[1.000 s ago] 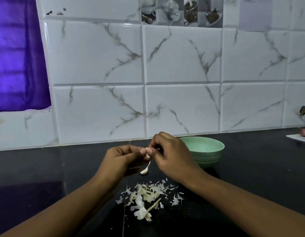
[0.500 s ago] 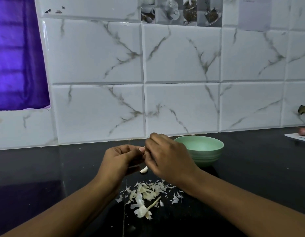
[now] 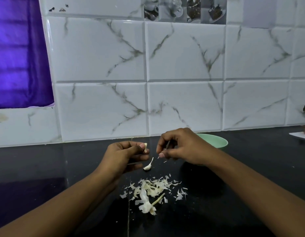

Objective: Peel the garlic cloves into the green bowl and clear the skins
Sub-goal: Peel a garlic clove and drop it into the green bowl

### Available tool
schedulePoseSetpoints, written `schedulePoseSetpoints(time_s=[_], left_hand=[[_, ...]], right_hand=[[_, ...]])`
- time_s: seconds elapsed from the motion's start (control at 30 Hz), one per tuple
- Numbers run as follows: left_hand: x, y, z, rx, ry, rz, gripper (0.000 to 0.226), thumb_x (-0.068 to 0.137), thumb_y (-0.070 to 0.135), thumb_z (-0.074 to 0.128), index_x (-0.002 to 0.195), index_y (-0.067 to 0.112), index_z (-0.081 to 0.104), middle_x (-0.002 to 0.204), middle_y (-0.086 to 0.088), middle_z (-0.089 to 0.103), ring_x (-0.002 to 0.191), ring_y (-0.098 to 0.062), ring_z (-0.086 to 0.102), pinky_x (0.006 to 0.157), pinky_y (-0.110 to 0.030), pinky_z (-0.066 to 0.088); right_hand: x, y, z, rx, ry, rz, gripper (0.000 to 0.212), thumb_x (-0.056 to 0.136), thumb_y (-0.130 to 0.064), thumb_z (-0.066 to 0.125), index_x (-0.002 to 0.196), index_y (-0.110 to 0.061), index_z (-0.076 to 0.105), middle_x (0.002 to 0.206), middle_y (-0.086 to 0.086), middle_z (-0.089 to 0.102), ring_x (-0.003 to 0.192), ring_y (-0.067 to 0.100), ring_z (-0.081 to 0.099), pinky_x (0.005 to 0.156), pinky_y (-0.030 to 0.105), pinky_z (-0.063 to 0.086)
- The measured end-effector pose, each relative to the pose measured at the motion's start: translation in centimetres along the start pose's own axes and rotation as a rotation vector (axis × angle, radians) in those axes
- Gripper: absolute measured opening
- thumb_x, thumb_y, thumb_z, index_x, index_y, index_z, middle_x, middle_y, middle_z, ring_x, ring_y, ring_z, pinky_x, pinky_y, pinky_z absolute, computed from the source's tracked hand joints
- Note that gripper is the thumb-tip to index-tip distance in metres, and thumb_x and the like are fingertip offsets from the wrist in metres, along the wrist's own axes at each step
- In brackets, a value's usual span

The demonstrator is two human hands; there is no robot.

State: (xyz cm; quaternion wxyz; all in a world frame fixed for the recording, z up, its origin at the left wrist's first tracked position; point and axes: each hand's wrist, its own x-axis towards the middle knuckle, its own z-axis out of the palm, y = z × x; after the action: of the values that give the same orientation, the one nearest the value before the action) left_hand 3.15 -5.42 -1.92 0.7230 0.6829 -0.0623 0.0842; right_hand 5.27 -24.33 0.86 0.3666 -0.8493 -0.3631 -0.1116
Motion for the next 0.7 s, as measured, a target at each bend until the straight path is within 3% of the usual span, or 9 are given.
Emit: schedulePoseSetpoints(time_s=[0.13, 0.3, 0.37, 0.47, 0.57, 0.7], left_hand=[[-0.1, -0.1, 0.1, 0.015, -0.033, -0.028, 0.007, 0.086, 0.006, 0.064, 0.087, 0.011, 0.07, 0.079, -0.004, 0.075, 0.068, -0.011, 0.071, 0.05, -0.021, 0.052], [-0.4, -0.1, 0.2, 0.039, -0.041, -0.023, 0.011, 0.086, 0.002, 0.063, 0.087, 0.009, 0.071, 0.074, -0.004, 0.074, 0.064, -0.012, 0.07, 0.048, -0.02, 0.05], [-0.5, 0.0, 0.2, 0.063, -0.046, -0.009, 0.01, 0.086, 0.003, 0.064, 0.087, 0.01, 0.071, 0.074, -0.004, 0.074, 0.062, -0.012, 0.069, 0.049, -0.02, 0.05], [-0.5, 0.0, 0.3, 0.078, -0.05, 0.006, 0.009, 0.084, 0.003, 0.066, 0.085, 0.009, 0.072, 0.074, -0.005, 0.073, 0.06, -0.011, 0.067, 0.048, -0.02, 0.05], [-0.6, 0.0, 0.4, 0.095, -0.053, 0.02, 0.007, 0.084, 0.004, 0.066, 0.085, 0.008, 0.071, 0.072, -0.004, 0.073, 0.059, -0.011, 0.067, 0.048, -0.019, 0.05], [-0.8, 0.0, 0.4, 0.093, -0.052, 0.035, 0.005, 0.084, 0.003, 0.066, 0.083, 0.006, 0.07, 0.07, -0.005, 0.072, 0.058, -0.012, 0.067, 0.049, -0.02, 0.052]], right_hand=[[-0.1, -0.1, -0.4, -0.014, -0.16, 0.075, 0.021, 0.092, -0.003, 0.055, 0.095, -0.018, 0.07, 0.087, -0.001, 0.071, 0.08, 0.01, 0.07, 0.068, 0.03, 0.052], [-0.3, -0.5, -0.6, 0.021, -0.338, 0.127, 0.018, 0.097, -0.015, 0.052, 0.106, -0.018, 0.067, 0.095, -0.001, 0.074, 0.093, 0.013, 0.069, 0.082, 0.027, 0.047], [-0.2, -0.3, -0.3, 0.031, -0.237, 0.105, 0.014, 0.093, -0.014, 0.058, 0.101, -0.014, 0.07, 0.089, 0.002, 0.075, 0.087, 0.014, 0.071, 0.086, 0.026, 0.051], [0.1, 0.0, 0.2, 0.104, -0.055, 0.136, 0.013, 0.088, -0.006, 0.063, 0.087, -0.016, 0.072, 0.078, 0.003, 0.074, 0.07, 0.015, 0.07, 0.073, 0.034, 0.057], [0.0, 0.1, 0.3, 0.158, 0.055, 0.171, 0.008, 0.081, -0.001, 0.07, 0.083, -0.008, 0.072, 0.071, 0.005, 0.071, 0.061, 0.016, 0.068, 0.057, 0.023, 0.052], [0.0, -0.2, 0.6, 0.126, 0.135, 0.137, 0.005, 0.078, -0.005, 0.075, 0.082, -0.008, 0.073, 0.07, 0.006, 0.071, 0.062, 0.014, 0.07, 0.054, 0.02, 0.053]])
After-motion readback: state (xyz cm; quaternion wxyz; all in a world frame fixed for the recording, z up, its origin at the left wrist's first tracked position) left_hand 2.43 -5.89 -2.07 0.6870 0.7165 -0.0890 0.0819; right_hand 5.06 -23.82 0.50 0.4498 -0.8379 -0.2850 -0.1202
